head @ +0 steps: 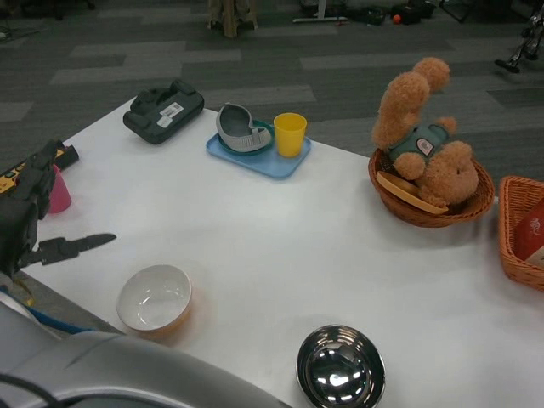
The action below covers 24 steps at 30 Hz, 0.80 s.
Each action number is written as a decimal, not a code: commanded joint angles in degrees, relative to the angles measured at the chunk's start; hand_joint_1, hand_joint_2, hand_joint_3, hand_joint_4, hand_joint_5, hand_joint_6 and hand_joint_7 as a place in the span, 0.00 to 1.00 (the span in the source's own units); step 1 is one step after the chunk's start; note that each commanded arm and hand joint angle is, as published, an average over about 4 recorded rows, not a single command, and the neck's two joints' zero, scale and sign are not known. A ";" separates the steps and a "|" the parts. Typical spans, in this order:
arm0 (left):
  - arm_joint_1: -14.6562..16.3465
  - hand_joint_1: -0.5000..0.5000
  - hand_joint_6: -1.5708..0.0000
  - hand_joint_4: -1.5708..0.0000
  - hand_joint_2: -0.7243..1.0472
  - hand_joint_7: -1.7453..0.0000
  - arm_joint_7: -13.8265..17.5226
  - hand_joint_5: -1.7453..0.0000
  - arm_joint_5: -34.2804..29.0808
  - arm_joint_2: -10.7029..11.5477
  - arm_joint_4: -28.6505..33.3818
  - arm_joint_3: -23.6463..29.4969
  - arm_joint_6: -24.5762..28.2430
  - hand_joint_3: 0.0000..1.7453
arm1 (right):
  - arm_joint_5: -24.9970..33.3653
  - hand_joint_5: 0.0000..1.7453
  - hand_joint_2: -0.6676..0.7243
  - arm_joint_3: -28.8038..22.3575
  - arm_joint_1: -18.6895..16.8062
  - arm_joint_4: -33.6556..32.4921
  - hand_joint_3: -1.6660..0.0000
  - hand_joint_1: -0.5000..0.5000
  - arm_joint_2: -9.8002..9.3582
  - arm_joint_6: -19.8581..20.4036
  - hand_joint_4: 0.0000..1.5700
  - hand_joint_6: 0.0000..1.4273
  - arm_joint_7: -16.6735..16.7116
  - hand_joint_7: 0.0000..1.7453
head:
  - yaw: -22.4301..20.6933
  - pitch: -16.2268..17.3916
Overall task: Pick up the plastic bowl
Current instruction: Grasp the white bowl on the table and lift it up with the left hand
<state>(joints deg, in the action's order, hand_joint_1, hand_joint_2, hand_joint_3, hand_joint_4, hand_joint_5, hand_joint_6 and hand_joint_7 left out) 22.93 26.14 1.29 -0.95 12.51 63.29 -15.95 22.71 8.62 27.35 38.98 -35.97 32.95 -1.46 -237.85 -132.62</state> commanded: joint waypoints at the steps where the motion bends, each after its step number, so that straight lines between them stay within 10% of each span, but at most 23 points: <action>1: 0.54 0.00 1.00 1.00 0.65 1.00 1.76 1.00 1.79 -2.39 -3.81 2.72 -4.93 0.00 | 0.76 0.00 0.82 0.08 0.55 0.88 1.00 0.04 -0.20 0.27 0.00 0.00 0.40 0.00 | -0.05 0.07; 24: 7.46 0.00 1.00 1.00 0.50 1.00 11.28 1.00 13.61 -7.60 -13.54 6.96 -16.68 0.00 | 1.18 0.00 0.82 1.11 0.53 0.22 1.00 0.04 0.20 0.69 0.00 0.00 0.40 0.00 | -1.70 -0.50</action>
<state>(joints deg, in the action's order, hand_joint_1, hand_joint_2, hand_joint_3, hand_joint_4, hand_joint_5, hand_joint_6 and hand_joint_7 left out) 29.10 36.65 13.71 -8.15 -0.08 70.53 -31.69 23.34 9.75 27.42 39.73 -35.96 32.98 -1.39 -239.48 -133.04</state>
